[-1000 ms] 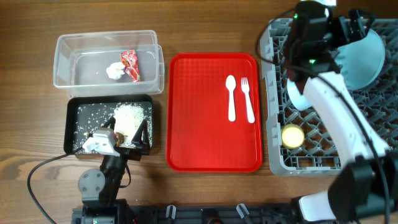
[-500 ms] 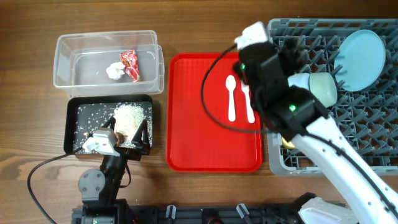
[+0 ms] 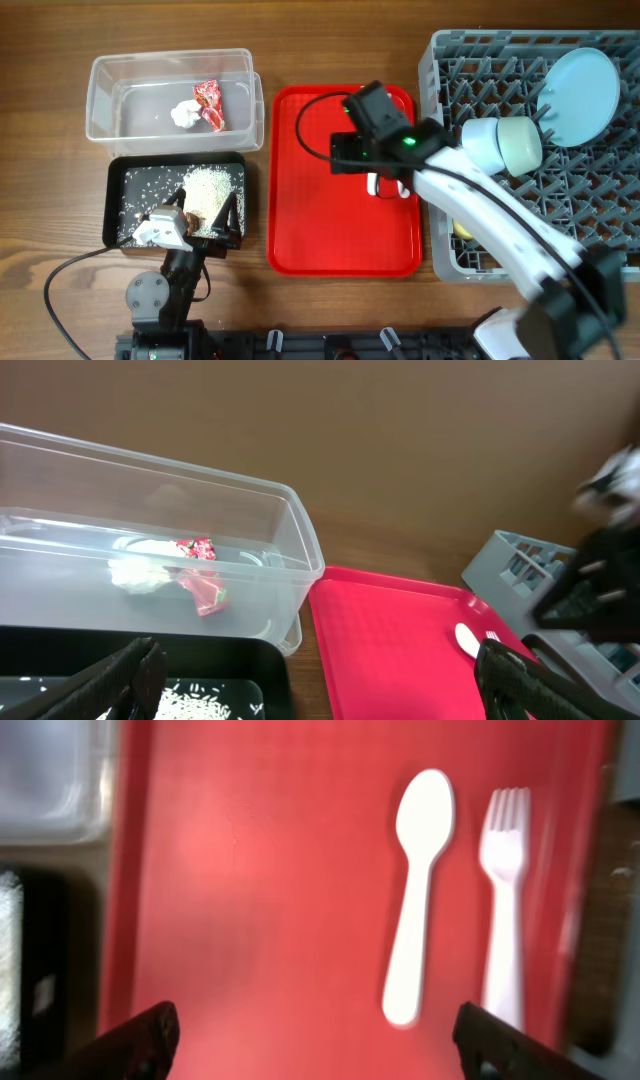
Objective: Sort waste into correct bins and load items into the dishwasher rack
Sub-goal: 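Move the right gripper to the white spoon and grasp it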
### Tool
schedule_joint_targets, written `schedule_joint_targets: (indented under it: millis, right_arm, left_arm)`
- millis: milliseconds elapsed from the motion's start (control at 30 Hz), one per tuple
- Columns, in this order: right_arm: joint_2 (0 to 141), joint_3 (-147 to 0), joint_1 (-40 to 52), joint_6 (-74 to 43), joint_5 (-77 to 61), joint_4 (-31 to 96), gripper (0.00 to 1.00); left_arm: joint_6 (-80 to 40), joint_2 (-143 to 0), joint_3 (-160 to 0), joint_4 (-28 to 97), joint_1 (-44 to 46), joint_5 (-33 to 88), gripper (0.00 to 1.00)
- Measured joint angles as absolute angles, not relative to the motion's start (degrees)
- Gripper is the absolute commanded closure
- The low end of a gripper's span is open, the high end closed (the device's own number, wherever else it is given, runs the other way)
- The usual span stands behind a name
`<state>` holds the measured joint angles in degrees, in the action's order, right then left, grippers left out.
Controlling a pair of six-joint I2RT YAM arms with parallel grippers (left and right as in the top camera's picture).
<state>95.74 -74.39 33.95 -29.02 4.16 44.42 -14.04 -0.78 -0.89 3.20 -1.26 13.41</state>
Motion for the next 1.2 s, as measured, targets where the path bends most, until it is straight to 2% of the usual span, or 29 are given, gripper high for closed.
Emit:
schedule_joint_targets:
  millis: [167,367,567,700,733,800,900,1200]
  right_arm:
    - [104.79,-74.39,29.87,-30.61,2.33,39.88,0.23]
    - [107.55,-74.39,24.6,-30.68,1.5,38.06,0.31]
    - [110.85,-74.39,24.32,-29.65,1.04,38.02,0.37]
    - [114.24,-74.41,24.38,-28.82,0.58,38.11,0.53]
    - [114.24,-74.54,24.38,-28.86,0.27,38.04,0.6]
    - [114.34,-74.63,24.38,-28.4,-0.19,37.91,0.81]
    - [114.41,-74.61,24.38,-28.56,-1.02,37.93,0.96]
    - [114.17,-74.72,24.38,-28.14,-1.91,38.41,0.96]
  left_arm:
    - [-14.02,-0.78,-0.89,3.2,-1.26,13.41,0.0]
    - [-14.02,-0.78,-0.86,3.18,-1.26,13.41,0.0]
    - [-14.02,-0.78,-0.86,3.2,-1.26,13.41,0.0]
    - [-14.02,-0.78,-0.86,3.18,-1.26,13.41,0.0]
    - [-14.04,-0.78,-0.86,3.18,-1.26,13.41,0.0]
    - [-14.02,-0.78,-0.86,3.18,-1.26,13.41,0.0]
    - [-14.02,-0.78,-0.86,3.18,-1.26,13.41,0.0]
    - [-14.02,-0.78,-0.86,3.18,-1.26,13.41,0.0]
